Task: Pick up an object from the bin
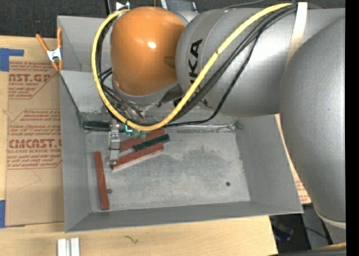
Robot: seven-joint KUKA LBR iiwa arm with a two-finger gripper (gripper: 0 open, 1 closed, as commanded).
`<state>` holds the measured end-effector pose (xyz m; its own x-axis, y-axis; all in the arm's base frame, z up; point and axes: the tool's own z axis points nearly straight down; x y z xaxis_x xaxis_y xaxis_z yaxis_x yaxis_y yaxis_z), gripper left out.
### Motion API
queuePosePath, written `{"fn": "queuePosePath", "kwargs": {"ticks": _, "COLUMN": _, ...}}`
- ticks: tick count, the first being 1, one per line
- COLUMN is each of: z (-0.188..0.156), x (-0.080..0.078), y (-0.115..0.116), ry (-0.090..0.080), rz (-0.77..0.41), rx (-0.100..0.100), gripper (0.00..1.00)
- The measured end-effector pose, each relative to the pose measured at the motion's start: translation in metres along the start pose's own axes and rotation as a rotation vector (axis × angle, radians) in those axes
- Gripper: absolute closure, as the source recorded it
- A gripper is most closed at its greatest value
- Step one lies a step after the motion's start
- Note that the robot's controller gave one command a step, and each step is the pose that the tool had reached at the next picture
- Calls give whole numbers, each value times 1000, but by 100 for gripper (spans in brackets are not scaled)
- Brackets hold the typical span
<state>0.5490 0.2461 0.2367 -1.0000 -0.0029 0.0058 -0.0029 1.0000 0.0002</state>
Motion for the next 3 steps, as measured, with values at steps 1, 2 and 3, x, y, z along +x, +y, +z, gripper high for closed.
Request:
{"fn": "queuePosePath", "kwargs": {"ticks": 1, "z": 171, "x": -19, "y": -24, "ry": -1, "rz": -317, "rx": 2, "gripper": 0}}
{"fn": "queuePosePath", "kwargs": {"ticks": 2, "z": 167, "x": -4, "y": -92, "ry": -5, "rz": -500, "rx": 2, "gripper": 0}}
{"fn": "queuePosePath", "kwargs": {"ticks": 3, "z": 166, "x": -4, "y": -89, "ry": -7, "rz": -502, "rx": -1, "gripper": 100}}
